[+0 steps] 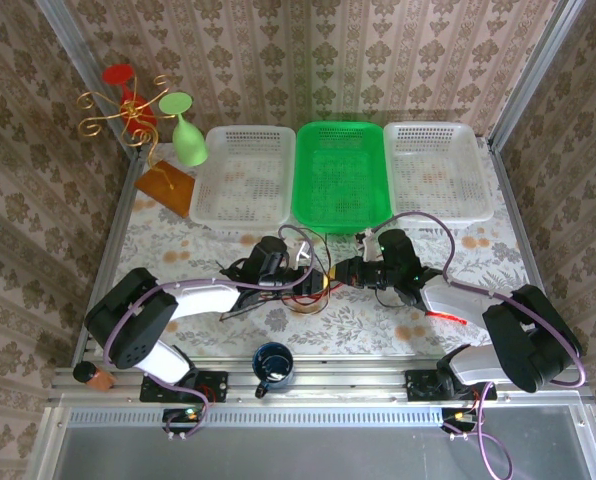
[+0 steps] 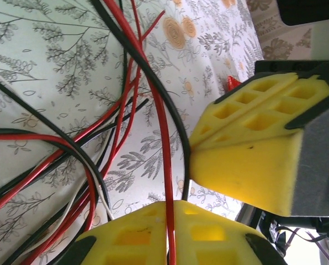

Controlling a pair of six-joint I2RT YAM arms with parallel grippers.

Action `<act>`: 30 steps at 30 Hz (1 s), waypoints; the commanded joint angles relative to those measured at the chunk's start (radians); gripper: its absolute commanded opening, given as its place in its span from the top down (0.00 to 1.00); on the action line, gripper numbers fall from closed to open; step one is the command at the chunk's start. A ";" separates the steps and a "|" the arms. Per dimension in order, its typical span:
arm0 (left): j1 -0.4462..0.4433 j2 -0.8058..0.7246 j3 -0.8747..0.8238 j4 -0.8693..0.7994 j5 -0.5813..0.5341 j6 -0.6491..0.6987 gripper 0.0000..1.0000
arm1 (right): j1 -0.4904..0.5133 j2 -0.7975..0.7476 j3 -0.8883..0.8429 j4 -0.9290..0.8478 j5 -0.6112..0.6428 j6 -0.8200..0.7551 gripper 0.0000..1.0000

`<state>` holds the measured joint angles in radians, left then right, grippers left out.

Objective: Untangle the cables

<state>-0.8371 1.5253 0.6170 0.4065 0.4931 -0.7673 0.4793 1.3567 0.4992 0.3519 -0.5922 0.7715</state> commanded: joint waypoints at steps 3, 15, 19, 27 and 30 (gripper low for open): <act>0.007 -0.020 0.014 -0.040 -0.035 0.013 0.94 | -0.007 -0.028 -0.020 0.023 -0.012 0.014 1.00; 0.016 -0.123 0.073 -0.292 -0.301 0.056 1.00 | -0.073 -0.074 -0.056 -0.057 0.071 0.029 1.00; 0.024 -0.174 0.078 -0.377 -0.401 0.062 1.00 | -0.107 -0.099 -0.072 -0.071 0.083 0.039 1.00; 0.032 -0.287 0.030 -0.375 -0.493 0.054 1.00 | -0.126 -0.157 -0.100 -0.079 0.120 0.054 1.00; 0.039 -0.310 0.039 -0.407 -0.508 0.064 1.00 | -0.128 -0.186 -0.106 -0.062 0.110 0.041 1.00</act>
<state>-0.8097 1.2415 0.6613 0.0467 0.0368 -0.7334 0.3576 1.2018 0.4068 0.2810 -0.5011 0.8154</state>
